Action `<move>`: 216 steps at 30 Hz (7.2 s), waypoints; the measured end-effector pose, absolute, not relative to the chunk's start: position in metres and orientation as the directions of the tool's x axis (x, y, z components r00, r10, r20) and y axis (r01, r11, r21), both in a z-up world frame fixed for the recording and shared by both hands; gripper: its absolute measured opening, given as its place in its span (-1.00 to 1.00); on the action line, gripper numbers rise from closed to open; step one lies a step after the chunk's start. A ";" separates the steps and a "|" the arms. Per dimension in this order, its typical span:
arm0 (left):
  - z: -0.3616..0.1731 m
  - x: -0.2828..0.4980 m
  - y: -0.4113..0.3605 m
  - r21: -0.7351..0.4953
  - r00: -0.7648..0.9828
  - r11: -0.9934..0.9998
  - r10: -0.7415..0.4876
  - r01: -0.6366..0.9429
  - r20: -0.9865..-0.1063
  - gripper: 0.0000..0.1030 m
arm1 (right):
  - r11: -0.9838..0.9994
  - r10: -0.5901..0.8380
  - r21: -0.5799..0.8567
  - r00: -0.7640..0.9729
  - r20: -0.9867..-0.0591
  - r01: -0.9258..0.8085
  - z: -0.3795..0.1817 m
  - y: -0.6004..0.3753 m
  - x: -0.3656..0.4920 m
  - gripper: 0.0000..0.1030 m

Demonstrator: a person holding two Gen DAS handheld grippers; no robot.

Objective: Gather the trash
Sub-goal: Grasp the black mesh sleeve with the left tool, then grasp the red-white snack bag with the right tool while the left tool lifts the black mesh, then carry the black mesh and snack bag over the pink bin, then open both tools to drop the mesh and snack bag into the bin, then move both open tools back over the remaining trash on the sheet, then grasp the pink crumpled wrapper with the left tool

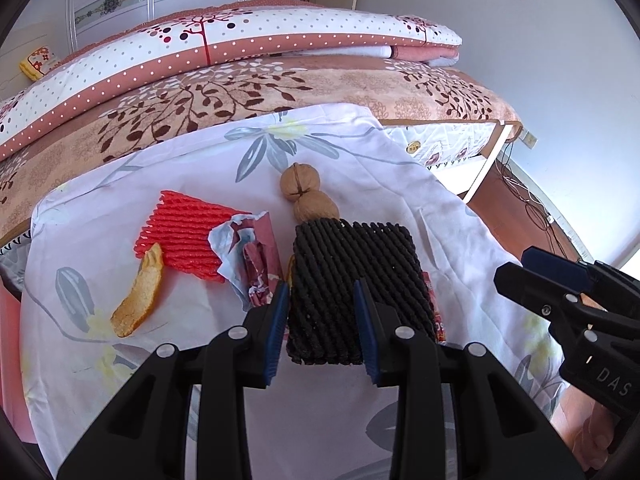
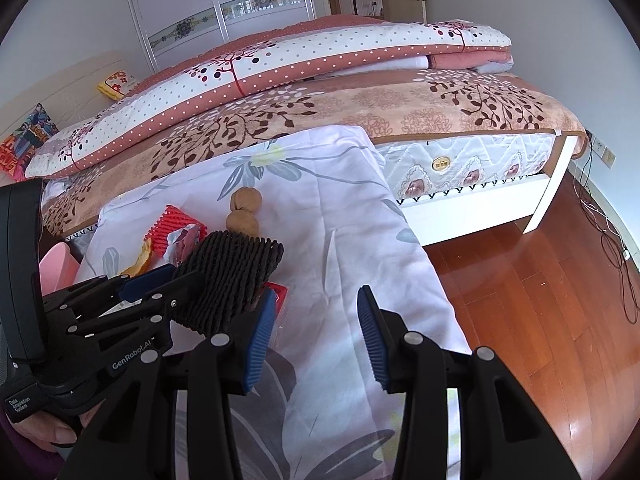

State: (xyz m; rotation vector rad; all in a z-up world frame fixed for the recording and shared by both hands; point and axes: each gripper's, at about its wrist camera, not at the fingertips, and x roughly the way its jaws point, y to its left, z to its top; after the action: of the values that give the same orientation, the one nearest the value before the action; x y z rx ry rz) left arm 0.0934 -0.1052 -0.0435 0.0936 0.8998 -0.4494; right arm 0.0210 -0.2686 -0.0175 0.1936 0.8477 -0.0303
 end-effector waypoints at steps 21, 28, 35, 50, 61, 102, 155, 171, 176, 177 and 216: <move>-0.009 0.073 -0.072 -0.174 0.615 0.916 -0.374 0.361 -0.694 -0.83 | 0.953 0.230 0.303 0.604 -0.763 0.019 -0.043 -0.254 0.041 -0.19; 0.000 0.063 -0.053 -0.177 0.646 0.931 -0.350 0.318 -0.678 -0.83 | 0.966 0.227 0.258 0.514 -0.828 -0.011 -0.064 -0.225 0.058 -0.15; 0.005 0.055 -0.034 -0.186 0.665 0.944 -0.325 0.273 -0.672 -0.83 | 0.967 0.217 0.257 0.540 -0.813 -0.001 -0.059 -0.226 0.051 -0.74; 0.020 0.043 0.029 -0.176 0.749 0.975 -0.216 0.134 -0.626 -0.83 | 0.979 0.203 0.167 0.676 -0.708 -0.119 0.002 -0.175 0.041 -0.87; 0.026 0.034 0.096 -0.124 0.795 0.991 -0.040 -0.044 -0.606 -0.83 | 0.948 0.292 0.117 0.659 -0.694 -0.297 0.015 -0.077 0.062 -0.87; -0.037 0.039 0.275 -0.027 0.650 0.904 0.287 -0.428 -0.704 -0.83 | 0.812 0.368 -0.011 0.526 -0.767 -0.584 -0.024 0.163 0.105 -0.86; 0.008 0.008 0.161 0.028 0.787 0.963 0.234 -0.266 -0.571 -0.12 | 0.864 0.395 0.031 0.638 -0.661 -0.502 0.008 0.034 0.036 -0.12; 0.000 0.007 0.082 0.078 0.817 0.994 0.111 -0.081 -0.566 -0.12 | 0.941 0.282 0.045 0.703 -0.653 -0.336 0.004 -0.063 0.018 -0.08; -0.011 0.008 0.067 0.043 0.800 0.999 0.030 -0.005 -0.599 -0.12 | 0.967 0.214 0.039 0.718 -0.662 -0.252 -0.003 -0.105 0.015 -0.08; -0.013 0.009 0.064 0.033 0.795 0.999 0.011 0.012 -0.606 -0.12 | 0.972 0.201 0.043 0.718 -0.666 -0.233 -0.005 -0.114 0.014 -0.08; -0.066 0.105 -0.085 -0.004 0.575 0.944 -0.205 0.331 -0.792 -0.54 | 0.983 0.137 0.182 0.649 -0.749 0.002 -0.054 -0.218 0.045 -0.08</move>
State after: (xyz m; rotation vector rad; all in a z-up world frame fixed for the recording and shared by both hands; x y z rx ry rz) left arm 0.1052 -0.0845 -0.0662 0.1503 0.9060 -0.3150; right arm 0.0451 -0.2181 -0.0536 0.1728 0.8629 0.0771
